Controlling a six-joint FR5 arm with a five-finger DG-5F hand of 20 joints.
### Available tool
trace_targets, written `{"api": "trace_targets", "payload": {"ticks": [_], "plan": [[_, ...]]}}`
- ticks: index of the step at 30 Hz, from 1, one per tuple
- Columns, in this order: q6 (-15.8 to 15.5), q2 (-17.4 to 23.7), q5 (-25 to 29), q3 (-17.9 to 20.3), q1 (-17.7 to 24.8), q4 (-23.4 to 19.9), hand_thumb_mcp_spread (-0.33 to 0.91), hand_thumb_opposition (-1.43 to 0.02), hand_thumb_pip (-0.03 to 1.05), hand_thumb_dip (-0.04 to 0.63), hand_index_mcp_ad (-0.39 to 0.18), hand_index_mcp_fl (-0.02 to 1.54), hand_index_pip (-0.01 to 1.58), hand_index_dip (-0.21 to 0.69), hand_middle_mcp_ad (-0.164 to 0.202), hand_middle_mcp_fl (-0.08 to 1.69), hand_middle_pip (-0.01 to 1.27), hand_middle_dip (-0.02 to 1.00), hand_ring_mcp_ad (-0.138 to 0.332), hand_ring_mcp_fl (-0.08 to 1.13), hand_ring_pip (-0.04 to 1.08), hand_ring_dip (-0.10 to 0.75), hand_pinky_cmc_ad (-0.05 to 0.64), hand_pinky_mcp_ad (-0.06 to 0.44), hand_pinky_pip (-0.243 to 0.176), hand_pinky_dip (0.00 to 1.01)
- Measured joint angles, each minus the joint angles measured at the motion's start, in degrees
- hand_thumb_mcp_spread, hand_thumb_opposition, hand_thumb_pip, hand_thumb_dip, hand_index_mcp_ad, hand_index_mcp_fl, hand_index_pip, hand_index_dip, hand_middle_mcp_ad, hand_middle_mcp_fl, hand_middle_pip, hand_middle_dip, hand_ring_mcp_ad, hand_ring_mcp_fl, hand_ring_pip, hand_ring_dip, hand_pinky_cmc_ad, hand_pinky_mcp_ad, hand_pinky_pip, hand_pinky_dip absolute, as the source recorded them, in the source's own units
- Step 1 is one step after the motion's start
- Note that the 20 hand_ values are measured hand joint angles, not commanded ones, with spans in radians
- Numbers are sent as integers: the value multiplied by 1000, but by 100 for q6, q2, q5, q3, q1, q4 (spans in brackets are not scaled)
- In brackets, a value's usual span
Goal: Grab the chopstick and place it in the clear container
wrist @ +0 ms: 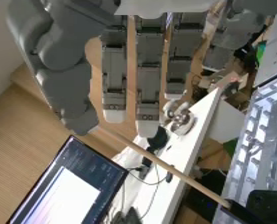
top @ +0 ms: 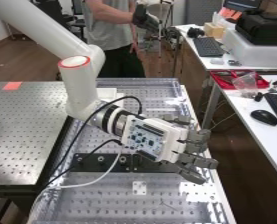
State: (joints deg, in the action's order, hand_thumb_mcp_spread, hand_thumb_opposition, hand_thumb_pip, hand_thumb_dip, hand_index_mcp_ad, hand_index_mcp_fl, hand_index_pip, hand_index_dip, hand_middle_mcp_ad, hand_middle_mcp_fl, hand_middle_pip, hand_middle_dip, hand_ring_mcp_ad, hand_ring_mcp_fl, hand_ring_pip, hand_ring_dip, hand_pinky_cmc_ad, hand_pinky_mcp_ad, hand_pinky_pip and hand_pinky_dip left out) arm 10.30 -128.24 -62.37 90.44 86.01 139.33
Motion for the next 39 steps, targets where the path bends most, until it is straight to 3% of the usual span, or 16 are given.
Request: {"api": "trace_targets", "payload": {"ticks": [4, 9, 15, 23, 28, 39], "plan": [[-147, 8, 10, 1, 12, -10, 487, -738, 658, 218, -91, 358, 1126, -37, 40, 620, 620, 581, 58, 393, 68, 426, 278, 199, -44, 260], [-224, 9, 12, -4, 28, -11, 487, -738, 658, 218, -91, 440, 1100, -37, 40, 672, 602, 581, 59, 424, 68, 426, 278, 195, -44, 251], [88, -4, 15, 13, 31, -17, 504, -742, 658, 229, -91, 518, 1101, -37, 44, 716, 592, 581, 58, 463, 68, 426, 278, 195, -44, 239], [632, -56, 97, 58, 52, -77, 499, -759, 646, 229, -91, 546, 1159, -37, 44, 750, 583, 581, 54, 494, 70, 426, 278, 195, -12, 241], [634, -67, 124, 59, 83, -94, 504, -770, 646, 229, -91, 546, 1159, -45, 44, 749, 581, 581, 54, 494, 70, 426, 281, 195, -7, 223], [291, -86, 178, -49, 82, -10, 503, -768, 646, 229, -91, 534, 1168, -42, 44, 745, 593, 581, 54, 494, 70, 426, 291, 195, 2, 209]]}}
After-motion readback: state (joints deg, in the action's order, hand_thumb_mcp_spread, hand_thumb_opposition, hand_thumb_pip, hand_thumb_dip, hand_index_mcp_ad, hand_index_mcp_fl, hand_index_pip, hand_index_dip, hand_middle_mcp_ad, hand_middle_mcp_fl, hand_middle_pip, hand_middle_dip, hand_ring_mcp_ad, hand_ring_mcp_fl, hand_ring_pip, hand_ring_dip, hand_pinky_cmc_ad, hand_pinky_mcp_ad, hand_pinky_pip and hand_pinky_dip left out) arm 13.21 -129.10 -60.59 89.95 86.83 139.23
